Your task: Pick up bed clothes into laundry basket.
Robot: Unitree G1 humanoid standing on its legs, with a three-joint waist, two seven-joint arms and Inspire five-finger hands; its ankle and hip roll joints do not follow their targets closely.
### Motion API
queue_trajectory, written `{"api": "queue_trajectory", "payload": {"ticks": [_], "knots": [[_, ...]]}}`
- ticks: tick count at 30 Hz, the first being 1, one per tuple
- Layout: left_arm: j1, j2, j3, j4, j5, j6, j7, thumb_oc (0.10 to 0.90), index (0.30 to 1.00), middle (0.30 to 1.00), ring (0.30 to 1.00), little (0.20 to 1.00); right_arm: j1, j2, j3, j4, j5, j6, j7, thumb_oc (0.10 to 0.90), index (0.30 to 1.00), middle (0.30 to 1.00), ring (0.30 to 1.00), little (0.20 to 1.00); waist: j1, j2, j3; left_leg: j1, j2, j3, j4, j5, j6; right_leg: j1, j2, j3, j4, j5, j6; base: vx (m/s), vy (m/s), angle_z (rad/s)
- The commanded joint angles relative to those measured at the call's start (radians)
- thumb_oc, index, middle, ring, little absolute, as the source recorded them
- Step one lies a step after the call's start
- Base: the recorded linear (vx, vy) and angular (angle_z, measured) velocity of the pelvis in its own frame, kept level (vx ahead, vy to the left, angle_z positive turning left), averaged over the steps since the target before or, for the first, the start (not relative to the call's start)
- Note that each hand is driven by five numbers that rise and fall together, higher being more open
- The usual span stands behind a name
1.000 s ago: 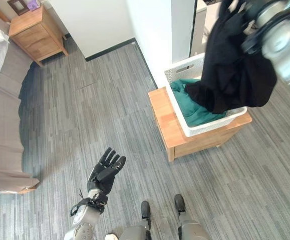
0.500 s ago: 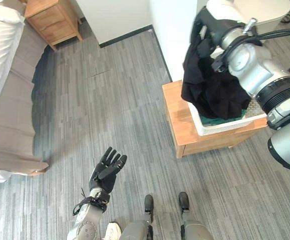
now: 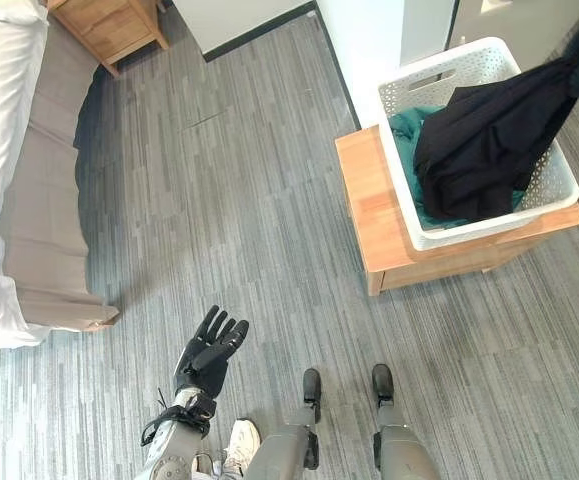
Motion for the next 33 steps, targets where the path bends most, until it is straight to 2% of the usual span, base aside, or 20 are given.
{"api": "queue_trajectory", "payload": {"ticks": [1,7,10,12,18,19,24,33], "knots": [[-0.036,0.02,-0.002,-0.113,0.048,-0.088,-0.014,0.8,0.9,0.9,0.9,0.9,-0.15,0.042,0.063,-0.023,-0.033,-0.046,-0.064,0.4,0.3,0.3,0.3,0.3,-0.014,-0.05,-0.017,-0.008,-0.052,0.032,0.0,-0.012,-0.004,-0.073,-0.024,0.167,0.134,-0.207,0.051,-0.01,-0.036,-0.09],[-0.079,0.006,-0.034,-0.09,0.048,-0.09,-0.007,0.8,0.9,0.9,0.9,0.9,-0.124,0.177,0.074,-0.121,-0.092,-0.063,-0.075,0.4,0.3,0.3,0.3,0.3,-0.019,-0.042,-0.014,-0.002,-0.051,0.037,0.0,-0.01,-0.008,-0.072,-0.016,0.175,0.147,-0.217,0.042,0.0,-0.004,-0.02],[-0.083,0.005,-0.035,-0.086,0.047,-0.091,-0.004,0.8,0.9,0.9,0.9,0.9,-0.131,0.19,0.081,-0.137,-0.097,-0.065,-0.079,0.4,0.3,0.3,0.3,0.3,-0.021,-0.042,-0.014,-0.001,-0.052,0.037,0.0,-0.011,-0.008,-0.07,-0.016,0.176,0.147,-0.218,0.041,0.01,0.0,-0.05],[-0.094,-0.002,-0.038,-0.077,0.04,-0.095,0.004,0.8,0.9,0.9,0.9,0.9,-0.143,0.248,0.087,-0.169,-0.116,-0.068,-0.092,0.4,0.3,0.3,0.3,0.3,-0.022,-0.041,-0.014,0.001,-0.053,0.039,0.0,-0.013,-0.008,-0.07,-0.015,0.177,0.146,-0.217,0.04,0.01,0.004,0.02],[-0.107,-0.01,-0.041,-0.066,0.027,-0.103,0.016,0.8,0.9,0.9,0.9,0.9,-0.148,0.317,0.077,-0.182,-0.128,-0.056,-0.112,0.4,0.3,0.3,0.3,0.3,-0.026,-0.043,-0.009,-0.003,-0.054,0.045,0.0,-0.017,-0.006,-0.074,-0.014,0.182,0.142,-0.211,0.038,0.0,0.002,-0.01],[-0.113,-0.009,-0.041,-0.067,0.031,-0.103,0.019,0.8,0.9,0.9,0.9,0.9,-0.136,0.322,0.072,-0.167,-0.126,-0.053,-0.108,0.8,0.9,0.9,0.9,0.9,-0.025,-0.044,-0.006,-0.003,-0.054,0.045,0.0,-0.018,-0.006,-0.076,-0.015,0.182,0.142,-0.21,0.04,0.0,0.0,0.0],[-0.115,-0.003,-0.027,-0.07,0.052,-0.109,0.028,0.8,0.9,0.9,0.9,0.9,-0.157,0.335,0.085,-0.099,-0.147,-0.034,-0.095,0.8,0.9,0.9,0.9,0.9,-0.021,-0.05,-0.008,0.0,-0.055,0.042,0.0,-0.025,-0.003,-0.073,-0.016,0.181,0.142,-0.21,0.041,0.0,0.019,0.03],[-0.115,0.018,-0.034,-0.104,0.085,-0.102,0.006,0.8,0.9,0.9,0.9,0.9,-0.219,0.261,0.143,0.006,-0.261,0.012,-0.084,0.8,0.9,0.9,0.9,0.9,-0.017,-0.051,-0.034,0.021,-0.06,0.042,0.0,-0.036,0.002,-0.048,-0.022,0.182,0.131,-0.21,0.046,0.0,0.028,0.01]]}}
